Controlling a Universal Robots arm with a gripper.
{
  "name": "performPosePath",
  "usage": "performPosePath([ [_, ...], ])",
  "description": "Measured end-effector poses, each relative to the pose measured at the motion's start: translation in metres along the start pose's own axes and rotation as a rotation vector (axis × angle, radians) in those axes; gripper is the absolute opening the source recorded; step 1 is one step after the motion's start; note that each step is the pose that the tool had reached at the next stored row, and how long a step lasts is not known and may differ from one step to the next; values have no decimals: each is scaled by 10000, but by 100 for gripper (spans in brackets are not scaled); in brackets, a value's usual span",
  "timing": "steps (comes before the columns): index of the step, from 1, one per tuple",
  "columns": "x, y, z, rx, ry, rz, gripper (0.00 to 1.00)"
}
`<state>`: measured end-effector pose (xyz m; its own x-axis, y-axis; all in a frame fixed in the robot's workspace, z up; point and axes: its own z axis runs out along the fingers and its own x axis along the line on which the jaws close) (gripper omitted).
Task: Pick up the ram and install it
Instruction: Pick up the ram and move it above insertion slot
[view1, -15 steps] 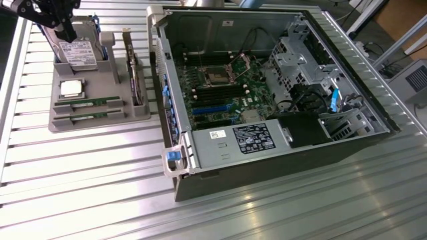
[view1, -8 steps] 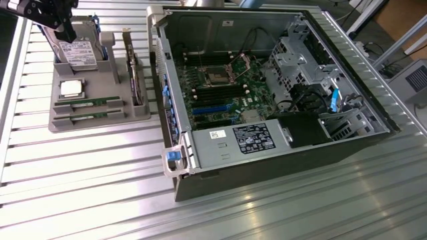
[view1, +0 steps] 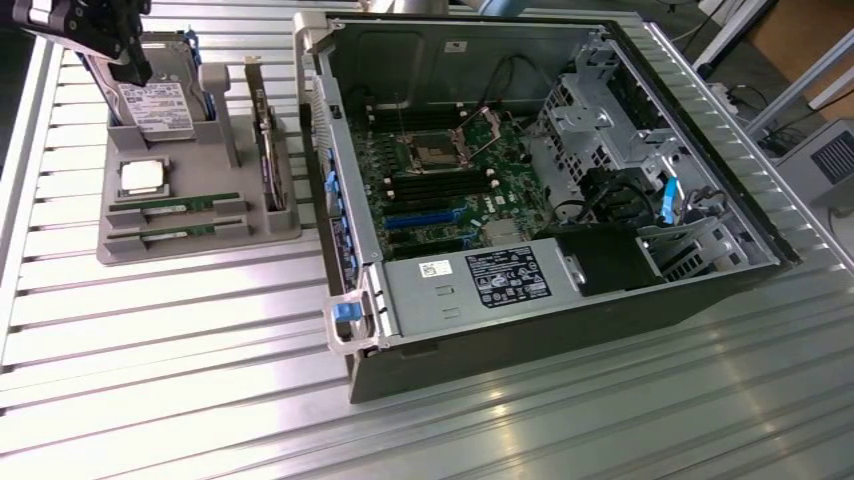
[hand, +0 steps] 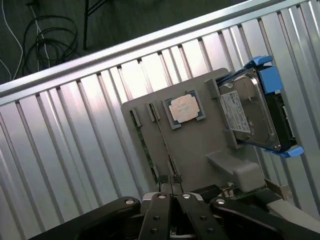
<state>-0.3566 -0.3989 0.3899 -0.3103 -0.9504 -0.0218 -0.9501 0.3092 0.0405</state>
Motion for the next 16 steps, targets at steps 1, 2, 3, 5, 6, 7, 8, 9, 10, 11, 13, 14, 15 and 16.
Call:
performPosePath([
  [1, 0, 0, 1, -4, 7, -182, 10],
  [2, 0, 0, 1, -6, 12, -295, 10],
  [3, 0, 0, 1, -12, 22, -552, 10],
  [5, 0, 0, 1, -18, 34, -827, 10],
  [6, 0, 0, 1, -20, 39, -932, 10],
  [7, 0, 0, 2, -23, 44, -1082, 10],
  [8, 0, 0, 2, -26, 50, -1201, 10],
  [9, 0, 0, 2, -27, 53, -1285, 10],
  [10, 0, 0, 2, -32, 61, -1482, 10],
  [11, 0, 0, 3, -35, 67, -1627, 10],
  [13, 0, 0, 3, -41, 77, -1877, 10],
  [14, 0, 0, 4, -43, 81, -1967, 10],
  [15, 0, 0, 4, -45, 85, -2077, 10],
  [16, 0, 0, 5, -46, 89, -2165, 10],
])
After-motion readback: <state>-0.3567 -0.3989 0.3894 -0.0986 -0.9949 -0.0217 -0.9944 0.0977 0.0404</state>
